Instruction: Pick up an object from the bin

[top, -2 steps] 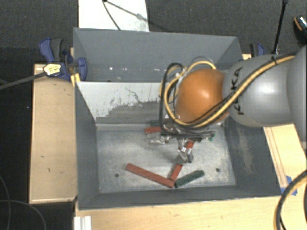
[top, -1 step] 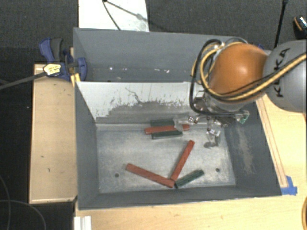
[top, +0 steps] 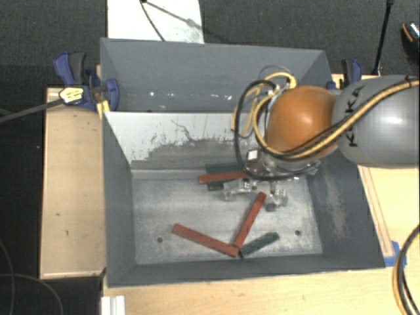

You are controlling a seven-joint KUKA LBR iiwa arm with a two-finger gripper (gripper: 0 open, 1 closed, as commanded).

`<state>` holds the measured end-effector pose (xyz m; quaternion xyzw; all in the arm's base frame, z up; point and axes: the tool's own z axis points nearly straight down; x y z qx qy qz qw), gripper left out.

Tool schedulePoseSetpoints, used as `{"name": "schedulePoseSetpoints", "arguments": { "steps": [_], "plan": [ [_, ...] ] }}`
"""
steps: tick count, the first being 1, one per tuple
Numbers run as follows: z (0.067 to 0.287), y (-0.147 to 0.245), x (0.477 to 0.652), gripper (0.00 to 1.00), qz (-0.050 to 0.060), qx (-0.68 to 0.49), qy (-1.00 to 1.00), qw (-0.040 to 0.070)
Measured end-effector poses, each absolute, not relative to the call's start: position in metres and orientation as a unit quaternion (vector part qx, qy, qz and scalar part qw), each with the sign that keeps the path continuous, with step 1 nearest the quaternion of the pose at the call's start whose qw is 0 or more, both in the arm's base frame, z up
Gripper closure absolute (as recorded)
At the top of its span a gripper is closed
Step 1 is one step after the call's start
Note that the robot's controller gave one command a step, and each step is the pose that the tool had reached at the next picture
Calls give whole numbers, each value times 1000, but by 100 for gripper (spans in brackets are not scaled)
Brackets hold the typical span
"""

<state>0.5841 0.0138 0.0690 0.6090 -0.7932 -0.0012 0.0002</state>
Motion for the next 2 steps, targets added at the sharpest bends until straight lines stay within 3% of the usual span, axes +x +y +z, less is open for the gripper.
{"name": "schedulePoseSetpoints", "arguments": {
  "steps": [1, 2],
  "plan": [
    [71, 14, 585, 100, 0, 607, -795, -1],
    [203, 11, 566, 100, 2, 585, -811, -4]
  ]
}}
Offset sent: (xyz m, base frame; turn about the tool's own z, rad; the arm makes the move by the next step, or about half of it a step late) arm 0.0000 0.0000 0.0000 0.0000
